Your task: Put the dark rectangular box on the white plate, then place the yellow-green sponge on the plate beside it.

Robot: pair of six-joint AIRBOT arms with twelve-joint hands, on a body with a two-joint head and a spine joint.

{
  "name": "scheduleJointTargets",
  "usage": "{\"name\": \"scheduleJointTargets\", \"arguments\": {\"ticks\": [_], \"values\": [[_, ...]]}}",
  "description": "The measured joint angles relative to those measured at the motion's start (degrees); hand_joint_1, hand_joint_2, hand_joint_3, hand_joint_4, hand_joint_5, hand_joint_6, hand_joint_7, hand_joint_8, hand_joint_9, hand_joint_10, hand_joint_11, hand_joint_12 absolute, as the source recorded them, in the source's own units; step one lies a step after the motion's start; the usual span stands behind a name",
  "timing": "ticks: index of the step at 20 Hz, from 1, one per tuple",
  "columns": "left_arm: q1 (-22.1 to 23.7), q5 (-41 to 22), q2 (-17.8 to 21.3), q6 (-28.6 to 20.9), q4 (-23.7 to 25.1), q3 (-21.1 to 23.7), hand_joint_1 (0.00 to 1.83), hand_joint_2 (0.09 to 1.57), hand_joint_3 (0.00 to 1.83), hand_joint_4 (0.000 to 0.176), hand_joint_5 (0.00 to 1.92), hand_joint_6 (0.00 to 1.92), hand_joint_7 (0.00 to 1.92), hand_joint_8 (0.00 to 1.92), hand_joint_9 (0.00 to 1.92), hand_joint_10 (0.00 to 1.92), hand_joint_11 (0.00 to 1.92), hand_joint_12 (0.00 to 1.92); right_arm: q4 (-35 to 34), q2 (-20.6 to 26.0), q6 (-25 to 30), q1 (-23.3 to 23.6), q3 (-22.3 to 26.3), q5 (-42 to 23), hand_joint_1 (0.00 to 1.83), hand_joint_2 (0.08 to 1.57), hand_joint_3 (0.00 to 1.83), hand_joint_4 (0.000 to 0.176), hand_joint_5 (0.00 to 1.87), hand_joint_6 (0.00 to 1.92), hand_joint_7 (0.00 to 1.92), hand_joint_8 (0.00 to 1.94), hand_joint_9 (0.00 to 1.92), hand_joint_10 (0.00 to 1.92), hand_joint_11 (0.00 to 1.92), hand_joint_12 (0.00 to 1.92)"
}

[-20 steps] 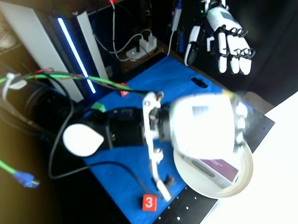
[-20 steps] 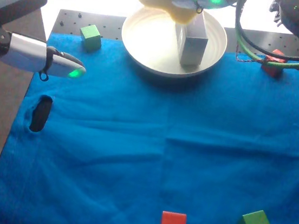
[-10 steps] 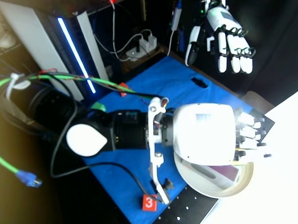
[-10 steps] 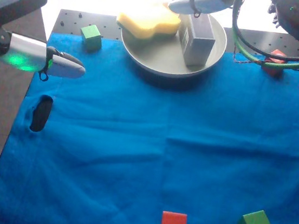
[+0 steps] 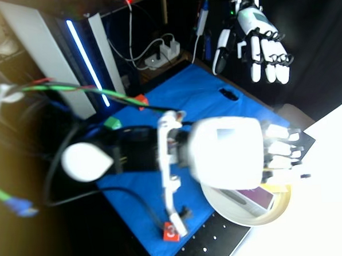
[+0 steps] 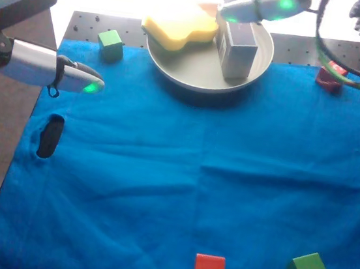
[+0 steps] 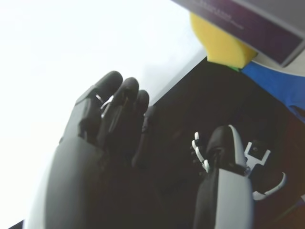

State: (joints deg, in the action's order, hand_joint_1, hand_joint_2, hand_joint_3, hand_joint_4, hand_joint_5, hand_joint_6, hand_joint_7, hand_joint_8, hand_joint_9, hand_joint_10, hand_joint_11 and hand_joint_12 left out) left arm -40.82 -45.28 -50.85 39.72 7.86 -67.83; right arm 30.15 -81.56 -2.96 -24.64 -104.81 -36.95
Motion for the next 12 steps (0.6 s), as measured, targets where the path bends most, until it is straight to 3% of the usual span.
{"name": "scheduleJointTargets", "arguments": {"ticks": [1, 2, 4, 5, 6, 7, 8, 9, 10, 11, 12], "values": [[0.0, -0.2, 0.0, 0.0, -0.2, 0.0, 0.91, 0.89, 0.00, 0.056, 0.32, 0.00, 0.23, 0.00, 0.15, 0.00, 0.00, 0.51, -0.1, 1.3, 0.0, -0.4, 1.3, -1.1, 0.90, 0.90, 0.00, 0.045, 0.39, 0.00, 0.40, 0.00, 0.34, 0.00, 0.00, 0.62], [0.0, -0.4, 0.0, 0.0, -0.2, 0.0, 0.91, 0.89, 0.00, 0.065, 0.32, 0.00, 0.23, 0.00, 0.15, 0.00, 0.00, 0.50, -0.4, 2.6, 0.0, -0.9, 2.6, -2.2, 0.91, 0.90, 0.00, 0.073, 0.37, 0.00, 0.37, 0.00, 0.29, 0.00, 0.00, 0.53], [0.0, -1.2, 0.5, 0.0, -0.7, 0.8, 0.89, 0.88, 0.00, 0.078, 0.30, 0.00, 0.23, 0.00, 0.17, 0.01, 0.00, 0.49, -3.7, 6.3, 0.0, -3.6, 6.6, -7.1, 0.89, 0.86, 0.00, 0.078, 0.36, 0.00, 0.34, 0.00, 0.27, 0.00, 0.00, 0.52], [0.0, -1.8, 0.7, 0.1, -0.6, 0.9, 0.89, 0.88, 0.00, 0.083, 0.30, 0.00, 0.23, 0.00, 0.17, 0.01, 0.00, 0.49, -5.5, 7.9, 0.0, -5.4, 8.5, -9.7, 0.88, 0.87, 0.00, 0.092, 0.34, 0.00, 0.31, 0.00, 0.24, 0.00, 0.00, 0.44], [-0.4, -2.6, 1.2, 0.1, -1.1, 1.4, 0.87, 0.87, 0.00, 0.079, 0.29, 0.00, 0.24, 0.00, 0.17, 0.01, 0.00, 0.49, -7.1, 10.1, 0.0, -7.8, 10.9, -12.2, 0.82, 0.86, 0.00, 0.117, 0.34, 0.00, 0.31, 0.00, 0.23, 0.00, 0.00, 0.43], [-1.1, -3.5, 1.6, 0.2, -1.6, 1.9, 0.86, 0.88, 0.00, 0.077, 0.28, 0.00, 0.24, 0.00, 0.18, 0.01, 0.00, 0.51, -9.0, 11.6, 0.0, -9.6, 12.9, -14.6, 0.84, 0.86, 0.00, 0.110, 0.33, 0.00, 0.31, 0.00, 0.22, 0.00, 0.00, 0.45], [-2.0, -4.7, 2.1, 0.1, -2.6, 2.4, 0.82, 0.86, 0.00, 0.068, 0.27, 0.00, 0.24, 0.00, 0.18, 0.01, 0.00, 0.54, -10.5, 13.0, 0.0, -11.2, 14.5, -16.4, 0.86, 0.86, 0.00, 0.080, 0.29, 0.00, 0.29, 0.00, 0.22, 0.00, 0.00, 0.47], [-3.3, -6.1, 2.7, 0.2, -3.4, 3.2, 0.79, 0.86, 0.00, 0.049, 0.27, 0.00, 0.23, 0.00, 0.19, 0.00, 0.00, 0.58, -13.1, 15.0, -0.3, -13.4, 16.5, -19.3, 0.88, 0.87, 0.00, 0.064, 0.27, 0.00, 0.28, 0.00, 0.22, 0.00, 0.00, 0.43], [-4.0, -7.1, 3.2, 0.2, -4.1, 3.9, 0.89, 0.86, 0.00, 0.064, 0.29, 0.01, 0.19, 0.00, 0.13, 0.00, 0.00, 0.41, -15.9, 16.4, -1.2, -15.2, 18.4, -21.3, 0.92, 0.87, 0.00, 0.109, 0.28, 0.00, 0.30, 0.00, 0.19, 0.00, 0.00, 0.29], [-5.0, -8.9, 3.7, 0.0, -4.5, 4.5, 0.88, 0.87, 0.00, 0.054, 0.28, 0.00, 0.19, 0.00, 0.11, 0.00, 0.00, 0.32, -19.9, 18.4, -2.8, -18.4, 21.0, -24.7, 0.96, 0.89, 0.01, 0.122, 0.27, 0.00, 0.29, 0.00, 0.17, 0.00, 0.00, 0.27], [-5.6, -10.2, 4.3, 0.2, -5.2, 5.0, 0.86, 0.88, 0.00, 0.057, 0.27, 0.00, 0.17, 0.00, 0.10, 0.00, 0.00, 0.32, -22.7, 20.1, -5.0, -21.4, 23.3, -27.3, 0.99, 0.91, 0.01, 0.113, 0.27, 0.00, 0.29, 0.00, 0.16, 0.00, 0.00, 0.19]]}}
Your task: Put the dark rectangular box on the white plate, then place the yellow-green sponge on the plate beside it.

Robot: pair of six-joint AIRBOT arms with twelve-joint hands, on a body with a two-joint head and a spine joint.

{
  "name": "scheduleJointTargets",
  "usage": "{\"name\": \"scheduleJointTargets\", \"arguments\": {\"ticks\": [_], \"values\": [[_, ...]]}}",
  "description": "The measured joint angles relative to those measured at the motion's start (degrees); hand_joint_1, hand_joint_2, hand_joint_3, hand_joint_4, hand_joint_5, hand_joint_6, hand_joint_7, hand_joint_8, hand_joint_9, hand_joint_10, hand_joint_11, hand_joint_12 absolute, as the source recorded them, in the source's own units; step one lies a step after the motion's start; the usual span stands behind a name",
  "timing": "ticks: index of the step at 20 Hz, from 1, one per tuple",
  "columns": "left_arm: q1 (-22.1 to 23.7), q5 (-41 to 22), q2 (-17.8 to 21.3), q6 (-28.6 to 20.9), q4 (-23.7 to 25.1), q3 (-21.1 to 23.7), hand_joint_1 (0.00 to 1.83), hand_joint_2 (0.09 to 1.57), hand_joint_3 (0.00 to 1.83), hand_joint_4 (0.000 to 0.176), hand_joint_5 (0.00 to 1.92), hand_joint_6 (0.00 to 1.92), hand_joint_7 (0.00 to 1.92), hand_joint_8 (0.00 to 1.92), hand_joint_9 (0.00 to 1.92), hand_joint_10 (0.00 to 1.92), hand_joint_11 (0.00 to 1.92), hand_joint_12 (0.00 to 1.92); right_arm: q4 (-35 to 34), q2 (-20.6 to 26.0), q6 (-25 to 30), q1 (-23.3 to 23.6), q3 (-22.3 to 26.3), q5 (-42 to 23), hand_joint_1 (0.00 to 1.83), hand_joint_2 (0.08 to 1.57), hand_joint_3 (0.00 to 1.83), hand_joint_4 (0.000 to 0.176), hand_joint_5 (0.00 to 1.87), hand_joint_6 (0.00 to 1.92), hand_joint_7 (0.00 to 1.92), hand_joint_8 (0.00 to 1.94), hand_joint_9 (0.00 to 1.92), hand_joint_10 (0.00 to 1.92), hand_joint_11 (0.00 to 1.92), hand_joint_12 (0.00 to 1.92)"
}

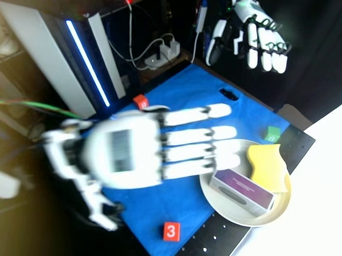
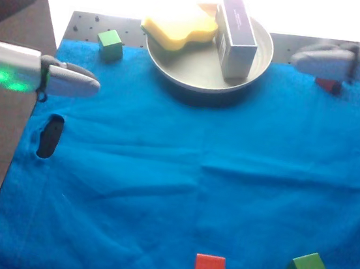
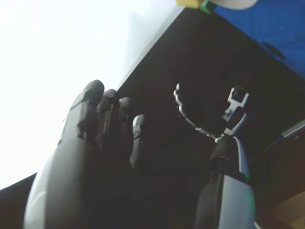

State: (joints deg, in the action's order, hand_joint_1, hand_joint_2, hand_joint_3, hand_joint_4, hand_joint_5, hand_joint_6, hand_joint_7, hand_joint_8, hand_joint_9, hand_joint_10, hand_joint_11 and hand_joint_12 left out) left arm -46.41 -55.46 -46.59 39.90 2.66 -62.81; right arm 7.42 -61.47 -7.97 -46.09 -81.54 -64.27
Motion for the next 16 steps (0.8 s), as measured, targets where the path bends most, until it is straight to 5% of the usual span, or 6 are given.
{"name": "scheduleJointTargets", "arguments": {"ticks": [1, 3, 5, 9, 13, 16], "values": [[-1.2, -2.5, 0.5, 0.1, -1.6, 0.5, 0.85, 0.89, 0.00, 0.054, 0.25, 0.00, 0.17, 0.00, 0.11, 0.00, 0.00, 0.34, -4.1, 1.7, -1.7, -4.3, 2.8, -3.7, 1.03, 0.90, 0.00, 0.122, 0.28, 0.00, 0.29, 0.00, 0.18, 0.00, 0.00, 0.21], [-4.7, -7.4, 0.8, 0.0, -5.2, 1.6, 0.80, 0.90, 0.00, 0.054, 0.22, 0.00, 0.18, 0.00, 0.17, 0.01, 0.00, 0.56, -10.1, 3.6, -2.9, -11.0, 6.1, -9.5, 1.02, 0.90, 0.00, 0.097, 0.27, 0.00, 0.27, 0.00, 0.22, 0.01, 0.00, 0.25], [-8.5, -10.8, 0.7, 0.0, -7.1, 3.0, 0.74, 0.86, 0.00, 0.098, 0.19, 0.00, 0.17, 0.00, 0.17, 0.00, 0.00, 0.59, -15.1, 5.0, -4.1, -16.3, 9.0, -14.0, 0.92, 0.86, 0.00, 0.110, 0.25, 0.00, 0.23, 0.00, 0.20, 0.00, 0.00, 0.25], [-14.4, -18.7, 1.1, 0.0, -12.6, 5.1, 0.67, 0.85, 0.00, 0.114, 0.12, 0.00, 0.06, 0.00, 0.10, 0.00, 0.00, 0.45, -23.8, 7.3, -5.3, -27.1, 15.1, -25.3, 0.86, 0.85, 0.00, 0.122, 0.23, 0.00, 0.19, 0.00, 0.17, 0.00, 0.00, 0.22], [-16.9, -22.8, 1.2, 0.0, -15.8, 6.5, 0.61, 0.93, 0.01, 0.077, 0.11, 0.00, 0.07, 0.00, 0.09, 0.00, 0.00, 0.34, -28.3, 7.8, -5.4, -29.5, 16.1, -29.2, 0.85, 0.88, 0.00, 0.126, 0.24, 0.00, 0.19, 0.00, 0.13, 0.00, 0.00, 0.08], [-17.4, -26.5, 1.7, 0.1, -15.6, 6.5, 0.46, 1.02, 0.00, 0.109, 0.04, 0.00, 0.03, 0.00, 0.06, 0.00, 0.00, 0.43, -27.1, 7.8, -5.4, -29.5, 16.1, -29.5, 0.75, 0.91, 0.01, 0.141, 0.19, 0.00, 0.16, 0.00, 0.11, 0.00, 0.00, 0.20]]}}
